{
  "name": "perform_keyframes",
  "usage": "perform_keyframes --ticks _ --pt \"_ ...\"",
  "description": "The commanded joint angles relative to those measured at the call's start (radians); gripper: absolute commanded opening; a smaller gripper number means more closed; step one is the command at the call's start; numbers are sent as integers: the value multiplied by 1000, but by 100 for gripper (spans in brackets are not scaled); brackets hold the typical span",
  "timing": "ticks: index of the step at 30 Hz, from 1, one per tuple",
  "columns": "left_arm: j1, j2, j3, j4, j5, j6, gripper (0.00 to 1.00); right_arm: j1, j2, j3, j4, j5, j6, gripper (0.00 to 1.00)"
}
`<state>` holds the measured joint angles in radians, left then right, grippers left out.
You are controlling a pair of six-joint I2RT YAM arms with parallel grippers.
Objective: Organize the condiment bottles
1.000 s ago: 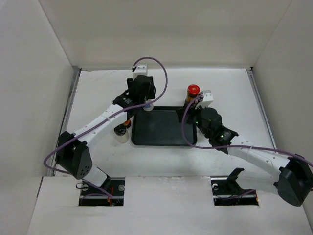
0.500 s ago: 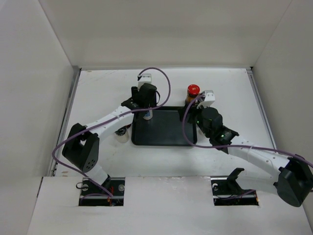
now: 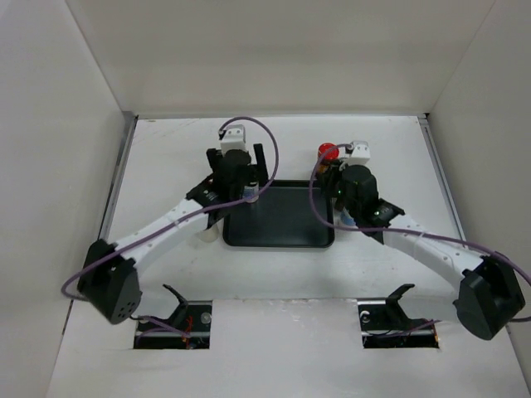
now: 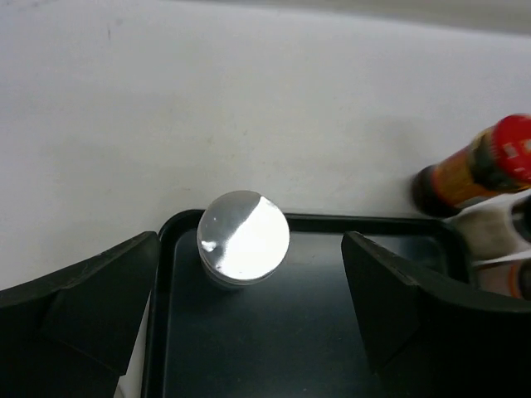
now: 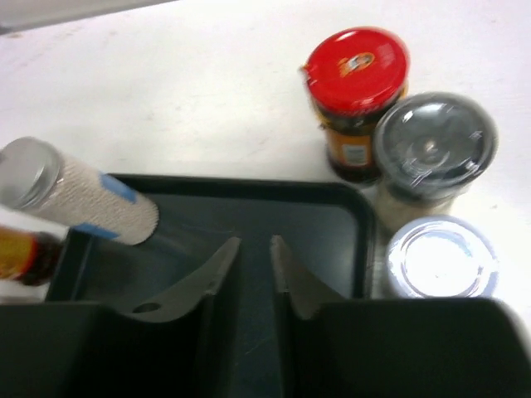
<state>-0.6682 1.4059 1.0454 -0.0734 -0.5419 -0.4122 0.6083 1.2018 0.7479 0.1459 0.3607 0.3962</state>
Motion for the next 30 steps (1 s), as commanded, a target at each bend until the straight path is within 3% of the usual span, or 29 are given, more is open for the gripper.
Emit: perform_keyframes --ticks 1,3,5,9,14,24,27,30 --pt "-11 -187 -91 167 -20 -17 93 -51 47 151 -95 23 -11 39" --pt "-9 -293 -180 231 -17 -39 93 -83 77 207 -133 38 -26 61" --pt "-6 -393 -270 274 -16 -77 92 -106 116 261 -164 35 -40 74" --pt "-3 -562 -445 326 0 -172 91 -132 240 424 -296 26 -83 88" --pt "3 -685 -620 431 13 -189 91 -163 399 588 -416 17 -157 97" --pt "58 -772 -754 615 80 -180 91 -201 600 768 -523 -43 -206 99" --pt "57 -771 -763 626 89 -181 91 -201 625 771 -519 -46 -203 93" --pt "61 -775 -777 633 89 -181 91 -203 642 771 -505 -42 -200 81"
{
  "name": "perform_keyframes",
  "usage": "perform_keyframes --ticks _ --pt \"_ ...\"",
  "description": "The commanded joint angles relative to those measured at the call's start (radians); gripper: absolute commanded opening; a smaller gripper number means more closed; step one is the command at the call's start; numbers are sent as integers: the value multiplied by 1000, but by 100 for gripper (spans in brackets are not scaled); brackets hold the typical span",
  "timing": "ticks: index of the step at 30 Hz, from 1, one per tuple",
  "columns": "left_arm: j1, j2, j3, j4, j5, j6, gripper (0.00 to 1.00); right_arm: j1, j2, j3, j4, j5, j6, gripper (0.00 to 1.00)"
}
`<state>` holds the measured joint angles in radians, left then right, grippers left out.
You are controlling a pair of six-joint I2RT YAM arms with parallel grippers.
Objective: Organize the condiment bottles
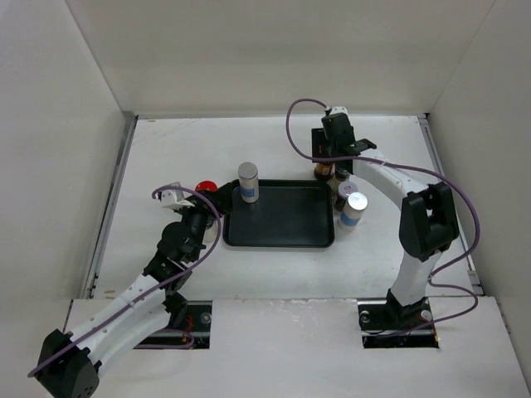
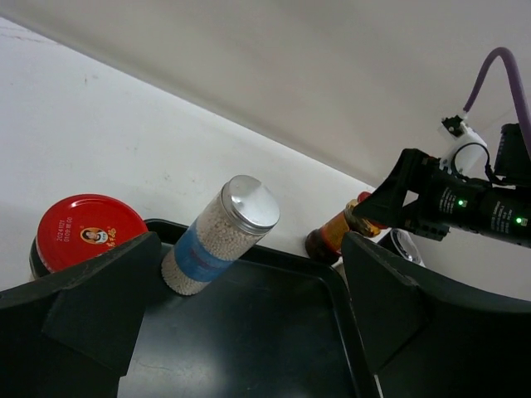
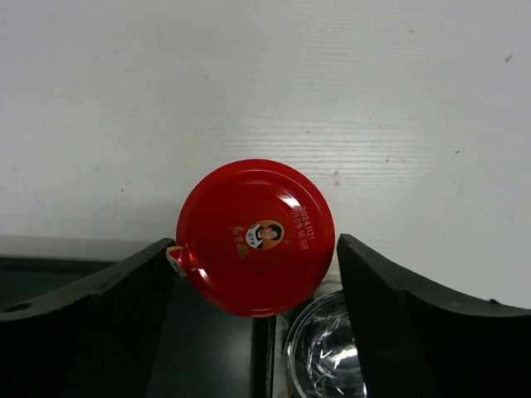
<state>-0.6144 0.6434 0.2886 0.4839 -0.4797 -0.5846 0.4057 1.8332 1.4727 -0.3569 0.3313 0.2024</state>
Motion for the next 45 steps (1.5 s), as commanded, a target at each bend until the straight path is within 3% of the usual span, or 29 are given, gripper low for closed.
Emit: perform_keyframes --ticks 1,7,14,22,30,45 --pt "9 -14 -23 81 27 -11 91 -2 15 47 7 -11 -6 75" --pt "26 -14 -35 93 24 -15 91 -6 0 69 90 2 -9 47" --pt "32 -21 -43 93 20 -15 91 8 -121 77 203 17 -49 45" --pt "40 -11 -42 94 20 -18 91 149 -222 26 222 8 -60 44" --pt "58 -50 -49 82 20 -18 91 311 -184 -28 291 15 -26 44" --pt "61 -60 -51 79 26 -20 91 403 -74 -132 374 90 22 47"
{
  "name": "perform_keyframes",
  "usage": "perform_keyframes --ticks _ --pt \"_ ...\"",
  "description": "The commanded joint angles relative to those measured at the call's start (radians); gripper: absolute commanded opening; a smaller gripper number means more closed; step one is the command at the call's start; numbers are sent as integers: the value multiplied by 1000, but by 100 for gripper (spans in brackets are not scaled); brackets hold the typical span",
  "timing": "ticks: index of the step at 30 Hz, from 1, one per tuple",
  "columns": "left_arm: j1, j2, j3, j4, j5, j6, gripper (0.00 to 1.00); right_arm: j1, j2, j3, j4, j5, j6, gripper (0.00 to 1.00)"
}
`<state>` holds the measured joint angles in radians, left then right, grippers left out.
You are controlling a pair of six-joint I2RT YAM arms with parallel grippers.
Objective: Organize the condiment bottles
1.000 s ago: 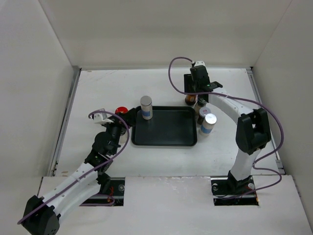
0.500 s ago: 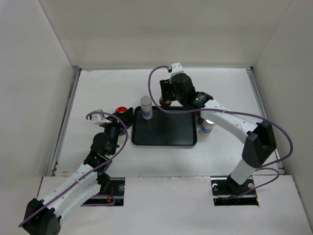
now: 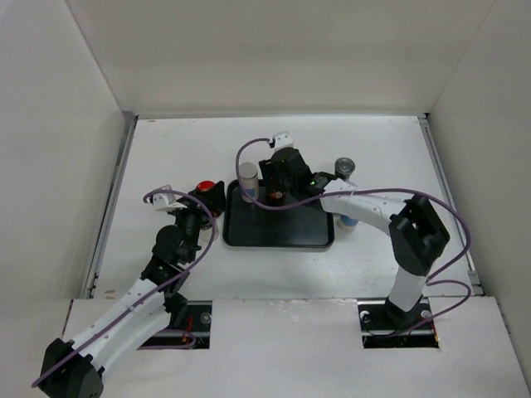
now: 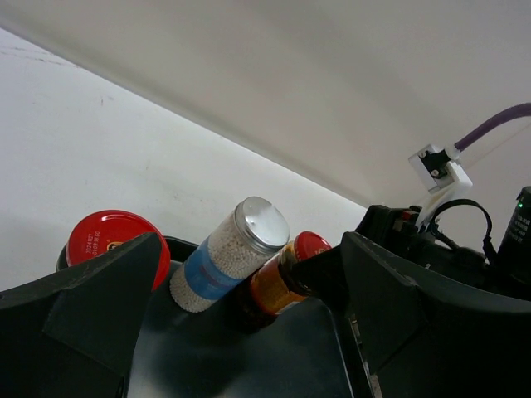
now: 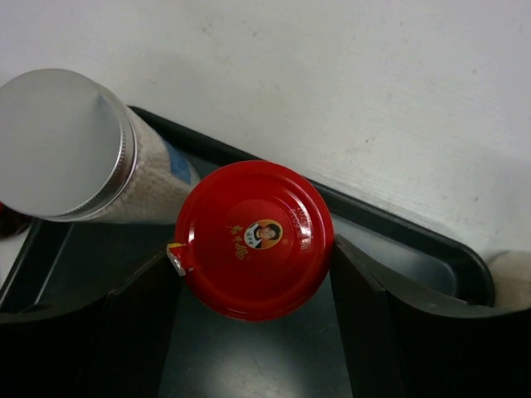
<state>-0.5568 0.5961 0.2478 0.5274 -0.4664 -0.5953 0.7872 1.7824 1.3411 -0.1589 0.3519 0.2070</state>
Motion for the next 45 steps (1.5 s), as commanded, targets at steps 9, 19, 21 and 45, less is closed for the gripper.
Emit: perform_keyframes --ticks 9,19,21,45 --pt "2 -35 -16 36 12 -11 90 30 -156 -95 167 93 32 94" --pt "-10 -41 -19 29 18 -11 90 -231 -390 -253 61 269 88 68" --pt "-12 -44 -24 36 21 -11 90 -280 -356 -237 27 301 88 84" --pt "-12 -30 -28 45 21 -11 90 -313 -270 -178 200 200 -8 51"
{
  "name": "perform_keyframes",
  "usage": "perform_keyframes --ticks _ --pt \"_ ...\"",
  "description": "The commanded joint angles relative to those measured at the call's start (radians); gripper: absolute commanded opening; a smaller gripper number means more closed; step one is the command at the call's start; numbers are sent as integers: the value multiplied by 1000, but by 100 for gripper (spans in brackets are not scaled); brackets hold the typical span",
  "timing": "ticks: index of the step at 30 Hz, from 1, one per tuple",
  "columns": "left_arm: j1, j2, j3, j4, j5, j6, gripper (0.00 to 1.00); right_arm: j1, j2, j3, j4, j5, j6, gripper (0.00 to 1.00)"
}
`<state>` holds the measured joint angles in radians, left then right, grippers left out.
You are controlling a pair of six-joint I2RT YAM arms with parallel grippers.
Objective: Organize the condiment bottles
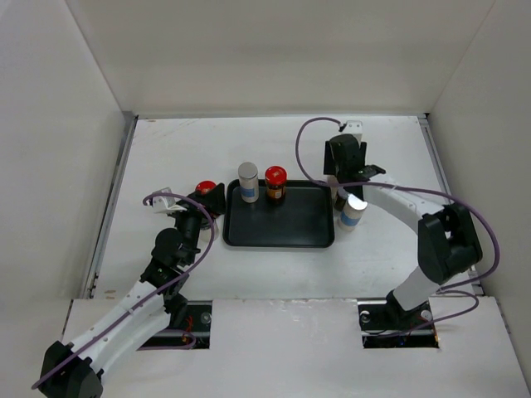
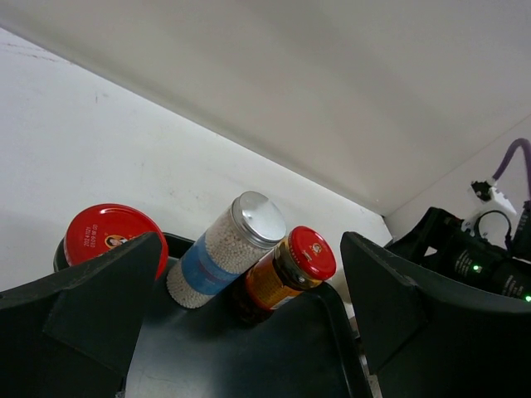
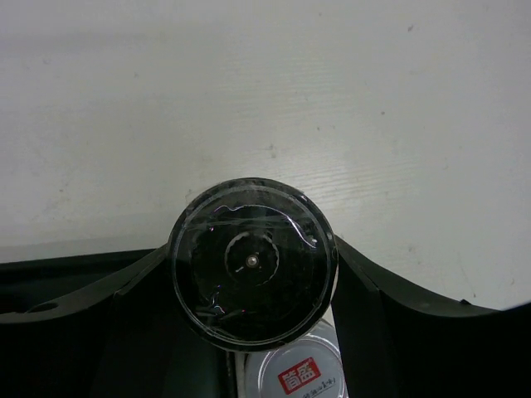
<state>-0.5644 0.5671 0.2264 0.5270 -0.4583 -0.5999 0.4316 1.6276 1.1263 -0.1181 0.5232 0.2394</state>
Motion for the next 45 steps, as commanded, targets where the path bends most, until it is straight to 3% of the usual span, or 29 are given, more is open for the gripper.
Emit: perform_keyframes --ticks 1,11,18,25,35,37,40,45 --pt "-4 -1 -7 45 13 -6 90 57 -129 35 159 23 -38 51" --pt "-5 10 -6 50 13 -6 90 241 -111 -22 158 -42 26 54" --pt "-5 4 -7 50 13 -6 90 273 -52 -28 161 -38 60 56" --pt "-5 4 -7 50 13 -6 90 279 -41 -74 161 -34 72 81" --pt "-7 -7 -7 45 13 -6 90 241 -291 -147 72 -25 95 91" --pt "-7 -10 -7 44 15 -6 90 209 -356 -184 46 4 113 89" --pt "-10 -15 -7 41 18 -6 90 177 -425 -233 -27 101 152 78" --pt "-18 -13 -6 39 21 -8 90 175 -477 -263 -230 285 199 95"
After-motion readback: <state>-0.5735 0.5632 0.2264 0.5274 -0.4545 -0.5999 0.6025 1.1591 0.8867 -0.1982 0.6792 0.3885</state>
